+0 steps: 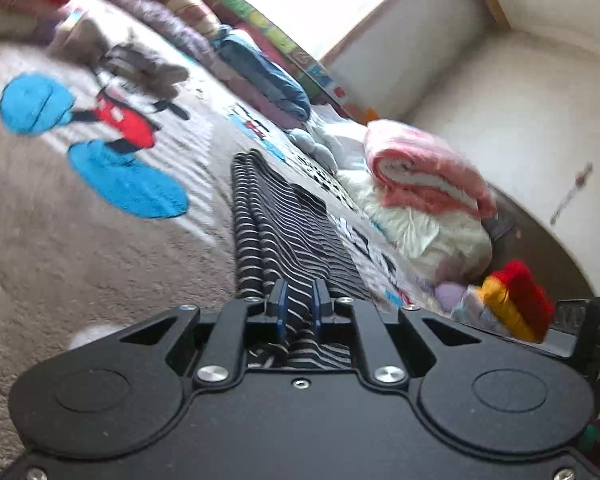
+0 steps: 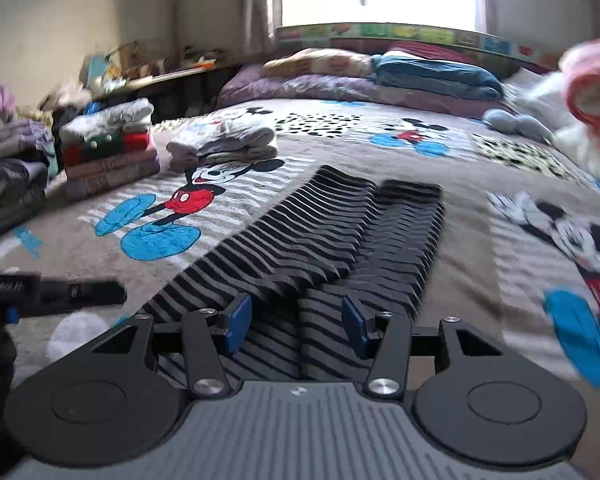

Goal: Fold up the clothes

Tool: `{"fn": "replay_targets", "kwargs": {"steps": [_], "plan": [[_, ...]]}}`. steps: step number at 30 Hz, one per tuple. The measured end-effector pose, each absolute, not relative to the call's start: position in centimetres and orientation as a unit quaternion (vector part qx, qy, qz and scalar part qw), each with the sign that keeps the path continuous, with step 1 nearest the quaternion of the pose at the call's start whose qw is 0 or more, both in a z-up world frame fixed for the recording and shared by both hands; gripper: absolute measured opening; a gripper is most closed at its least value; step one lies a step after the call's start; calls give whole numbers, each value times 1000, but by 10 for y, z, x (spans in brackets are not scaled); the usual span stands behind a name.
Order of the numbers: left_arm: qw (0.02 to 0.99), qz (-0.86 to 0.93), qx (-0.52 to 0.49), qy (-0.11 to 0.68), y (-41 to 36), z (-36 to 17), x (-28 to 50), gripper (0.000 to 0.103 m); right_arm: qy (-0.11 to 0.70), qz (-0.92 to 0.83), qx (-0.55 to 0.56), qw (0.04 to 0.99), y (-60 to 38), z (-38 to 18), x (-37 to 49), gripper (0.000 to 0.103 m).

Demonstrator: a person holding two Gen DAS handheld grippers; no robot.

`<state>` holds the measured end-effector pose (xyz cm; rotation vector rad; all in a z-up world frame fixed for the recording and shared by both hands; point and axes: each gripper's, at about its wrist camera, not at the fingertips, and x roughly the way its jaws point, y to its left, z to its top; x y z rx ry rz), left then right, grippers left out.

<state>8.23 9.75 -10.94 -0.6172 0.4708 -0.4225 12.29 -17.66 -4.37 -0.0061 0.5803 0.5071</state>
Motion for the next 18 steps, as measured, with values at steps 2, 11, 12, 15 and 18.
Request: {"fn": "replay_targets", "kwargs": {"steps": [2, 11, 12, 15, 18], "plan": [[903, -215, -285, 239, 91, -101, 87, 17, 278, 241, 14, 930, -188, -49, 104, 51], [915, -210, -188, 289, 75, -59, 205, 49, 261, 197, 130, 936, -245, -111, 66, 68], [915, -204, -182, 297, 73, -57, 226, 49, 263, 199, 152, 932, -252, -118, 68, 68], [912, -187, -169, 324, 72, -60, 281, 49, 260, 216, 218, 915, -267, -135, 73, 81], [910, -174, -147, 345, 68, -69, 322, 46, 250, 240, 224, 911, -264, -140, 78, 97]]}}
